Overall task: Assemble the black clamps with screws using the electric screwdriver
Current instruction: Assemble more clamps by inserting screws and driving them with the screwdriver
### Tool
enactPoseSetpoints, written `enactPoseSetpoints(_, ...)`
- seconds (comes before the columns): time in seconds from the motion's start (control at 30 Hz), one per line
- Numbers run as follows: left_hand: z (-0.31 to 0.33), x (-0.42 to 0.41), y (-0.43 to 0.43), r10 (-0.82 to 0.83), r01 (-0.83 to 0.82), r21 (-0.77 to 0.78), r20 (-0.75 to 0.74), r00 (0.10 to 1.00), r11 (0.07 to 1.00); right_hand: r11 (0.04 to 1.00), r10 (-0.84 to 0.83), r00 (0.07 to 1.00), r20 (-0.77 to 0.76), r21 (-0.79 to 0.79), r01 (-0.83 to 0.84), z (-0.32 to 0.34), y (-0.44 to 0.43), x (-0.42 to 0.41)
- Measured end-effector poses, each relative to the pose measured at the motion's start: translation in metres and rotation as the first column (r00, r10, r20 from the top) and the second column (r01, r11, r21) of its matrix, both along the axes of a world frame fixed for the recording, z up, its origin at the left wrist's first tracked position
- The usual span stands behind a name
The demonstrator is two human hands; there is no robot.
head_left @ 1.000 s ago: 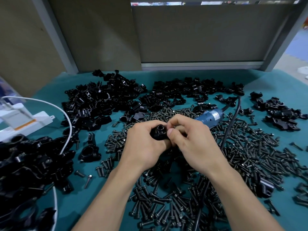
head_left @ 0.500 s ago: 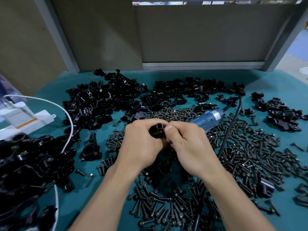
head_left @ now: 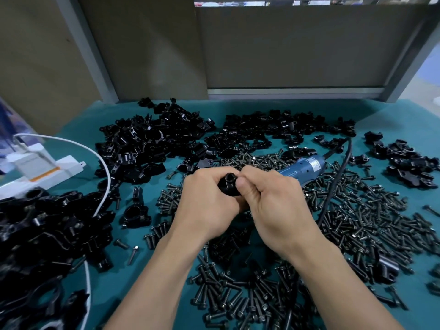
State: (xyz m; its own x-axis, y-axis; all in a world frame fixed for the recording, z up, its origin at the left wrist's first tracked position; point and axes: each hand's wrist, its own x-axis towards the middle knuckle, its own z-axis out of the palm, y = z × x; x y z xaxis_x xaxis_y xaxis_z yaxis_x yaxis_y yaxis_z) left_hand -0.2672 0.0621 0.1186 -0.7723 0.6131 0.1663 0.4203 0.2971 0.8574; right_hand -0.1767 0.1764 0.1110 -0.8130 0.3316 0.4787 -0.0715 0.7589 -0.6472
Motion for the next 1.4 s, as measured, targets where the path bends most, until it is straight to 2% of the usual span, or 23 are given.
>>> enactPoseSetpoints(0.17, -0.005, -0.004, -0.004, 0.027, -0.032, -0.048, -0.095, 0.995, 0.998, 0.994, 0.03, 0.991, 0.129, -0.107, -0.016, -0.004, -0.001, -0.004)
enactPoseSetpoints(0.27, -0.006, -0.002, -0.002, 0.038, -0.043, -0.053, -0.097, 0.995, 0.998, 0.988, 0.04, 0.993, 0.108, -0.155, -0.022, -0.007, 0.002, 0.002)
enactPoseSetpoints(0.47, -0.01, -0.002, 0.0, 0.015, -0.018, -0.042, -0.057, 0.998, 0.999, 0.995, 0.052, 0.993, 0.104, -0.092, -0.042, -0.004, 0.006, 0.003)
enactPoseSetpoints(0.67, -0.012, -0.004, -0.002, -0.014, 0.017, 0.021, -0.121, 0.993, 1.0, 0.98, 0.017, 0.982, 0.188, -0.196, 0.021, -0.008, 0.006, 0.001)
enactPoseSetpoints(0.77, -0.012, -0.006, -0.002, -0.03, 0.037, 0.093, -0.074, 0.997, 0.995, 0.974, -0.024, 0.986, 0.163, -0.219, 0.06, -0.005, 0.015, 0.003)
enactPoseSetpoints(0.9, -0.013, -0.006, 0.001, -0.082, 0.053, 0.216, 0.124, 0.989, 0.975, 0.933, -0.054, 0.992, 0.115, -0.347, 0.091, -0.006, 0.023, 0.003)
enactPoseSetpoints(1.07, -0.014, -0.005, 0.003, -0.104, 0.074, 0.265, 0.101, 0.989, 0.961, 0.863, -0.031, 0.995, 0.093, -0.5, 0.073, -0.009, 0.025, 0.002)
enactPoseSetpoints(1.2, -0.015, -0.004, 0.005, -0.096, 0.087, 0.199, 0.037, 0.995, 0.976, 0.883, -0.005, 0.999, 0.049, -0.469, 0.028, -0.006, 0.029, 0.004)
enactPoseSetpoints(1.4, -0.016, -0.002, 0.006, -0.117, 0.085, 0.251, 0.115, 0.986, 0.964, 0.916, 0.002, 1.0, 0.029, -0.401, 0.01, -0.001, 0.03, 0.007)
